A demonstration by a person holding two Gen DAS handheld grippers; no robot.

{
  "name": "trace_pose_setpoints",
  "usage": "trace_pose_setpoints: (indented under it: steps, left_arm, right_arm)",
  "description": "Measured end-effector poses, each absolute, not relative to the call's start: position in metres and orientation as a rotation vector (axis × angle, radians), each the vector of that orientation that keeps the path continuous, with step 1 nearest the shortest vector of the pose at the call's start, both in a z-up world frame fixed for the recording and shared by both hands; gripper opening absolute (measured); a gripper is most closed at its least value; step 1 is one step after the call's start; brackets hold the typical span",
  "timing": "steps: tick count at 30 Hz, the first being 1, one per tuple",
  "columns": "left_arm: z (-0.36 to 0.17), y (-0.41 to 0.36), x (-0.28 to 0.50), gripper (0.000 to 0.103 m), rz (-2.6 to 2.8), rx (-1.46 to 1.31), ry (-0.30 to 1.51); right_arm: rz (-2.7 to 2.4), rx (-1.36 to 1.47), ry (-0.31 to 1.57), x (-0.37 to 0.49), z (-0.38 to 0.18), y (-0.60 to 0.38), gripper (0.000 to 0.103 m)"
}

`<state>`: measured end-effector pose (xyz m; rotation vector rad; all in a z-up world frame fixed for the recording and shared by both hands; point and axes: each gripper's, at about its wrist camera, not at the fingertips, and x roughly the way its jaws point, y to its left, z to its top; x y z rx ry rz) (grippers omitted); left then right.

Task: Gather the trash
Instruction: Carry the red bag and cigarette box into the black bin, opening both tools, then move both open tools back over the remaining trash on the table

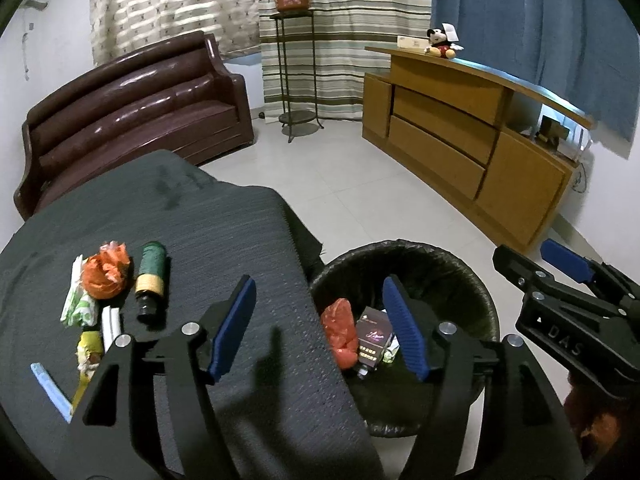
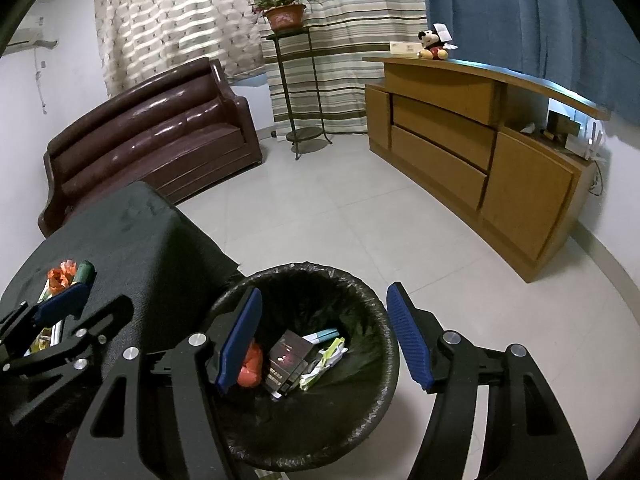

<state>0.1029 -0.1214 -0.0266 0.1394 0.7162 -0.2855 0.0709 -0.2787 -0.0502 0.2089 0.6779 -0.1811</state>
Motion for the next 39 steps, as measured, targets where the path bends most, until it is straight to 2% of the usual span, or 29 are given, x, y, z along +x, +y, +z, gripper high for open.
trace_pose_setpoints:
  steps: [21,39]
  left_arm:
    - [-0.011,-0.006,0.066,0.067,-0.079,0.06,0.745]
    - [-0.025,0.091,0.052,0.067,0.098,-0.024,0.806]
  right_arm:
    - [-0.044,0.15,0.698,0.064,-0.043,-0.215,0.064]
    - [0.072,0.083,0.722,0.065,-0.043,-0.142,0.064]
